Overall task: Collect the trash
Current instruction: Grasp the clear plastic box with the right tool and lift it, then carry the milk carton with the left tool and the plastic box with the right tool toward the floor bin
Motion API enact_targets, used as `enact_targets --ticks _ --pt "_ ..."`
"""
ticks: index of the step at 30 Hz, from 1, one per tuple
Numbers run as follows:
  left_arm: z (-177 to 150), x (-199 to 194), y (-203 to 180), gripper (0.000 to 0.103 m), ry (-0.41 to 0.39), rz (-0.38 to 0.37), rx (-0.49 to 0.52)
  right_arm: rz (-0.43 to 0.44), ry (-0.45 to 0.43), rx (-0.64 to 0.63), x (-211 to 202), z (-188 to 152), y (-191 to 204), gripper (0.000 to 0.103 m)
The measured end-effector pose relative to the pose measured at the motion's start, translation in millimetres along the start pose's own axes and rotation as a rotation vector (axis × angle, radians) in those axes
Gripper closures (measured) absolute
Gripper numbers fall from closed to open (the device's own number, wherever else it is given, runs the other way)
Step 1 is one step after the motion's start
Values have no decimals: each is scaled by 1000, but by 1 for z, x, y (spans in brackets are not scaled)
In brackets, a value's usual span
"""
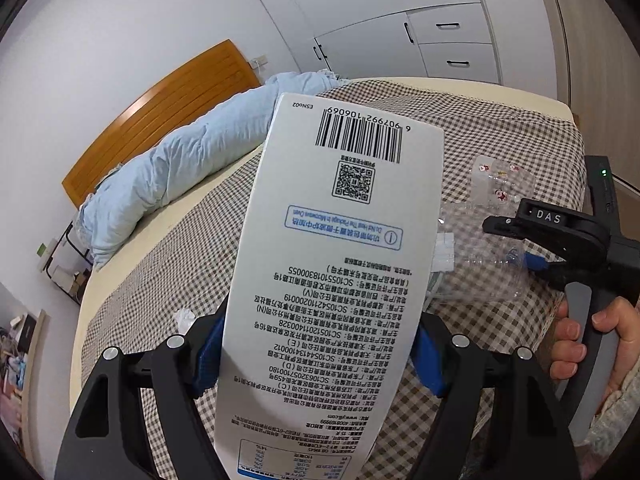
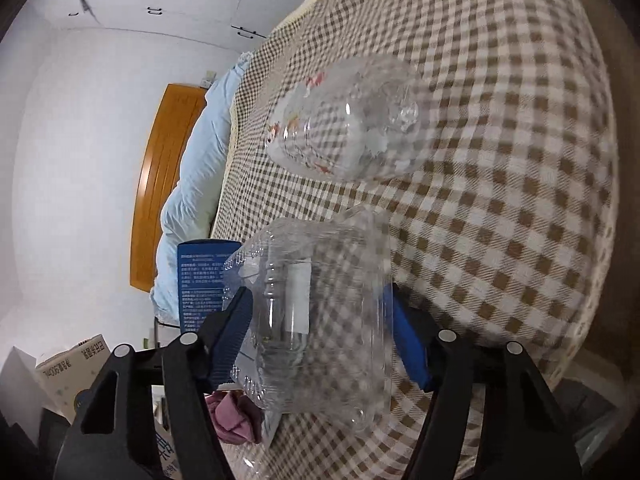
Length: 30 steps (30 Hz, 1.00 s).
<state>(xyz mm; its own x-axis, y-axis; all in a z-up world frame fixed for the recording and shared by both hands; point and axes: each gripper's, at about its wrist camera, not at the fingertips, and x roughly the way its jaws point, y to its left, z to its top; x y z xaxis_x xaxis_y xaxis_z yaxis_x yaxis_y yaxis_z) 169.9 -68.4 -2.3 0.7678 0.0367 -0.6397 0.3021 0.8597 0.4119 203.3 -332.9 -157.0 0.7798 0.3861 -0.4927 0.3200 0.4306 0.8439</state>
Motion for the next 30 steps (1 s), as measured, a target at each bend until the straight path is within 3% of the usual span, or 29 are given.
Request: enact_targets --ticks 12,30 --pt "-4 -8 3 29 -5 -2 -14 -106 -171 -335 -51 -14 21 41" --pt "-13 -35 -10 29 -21 -24 -2 -136 -309 -585 -118 -27 29 42"
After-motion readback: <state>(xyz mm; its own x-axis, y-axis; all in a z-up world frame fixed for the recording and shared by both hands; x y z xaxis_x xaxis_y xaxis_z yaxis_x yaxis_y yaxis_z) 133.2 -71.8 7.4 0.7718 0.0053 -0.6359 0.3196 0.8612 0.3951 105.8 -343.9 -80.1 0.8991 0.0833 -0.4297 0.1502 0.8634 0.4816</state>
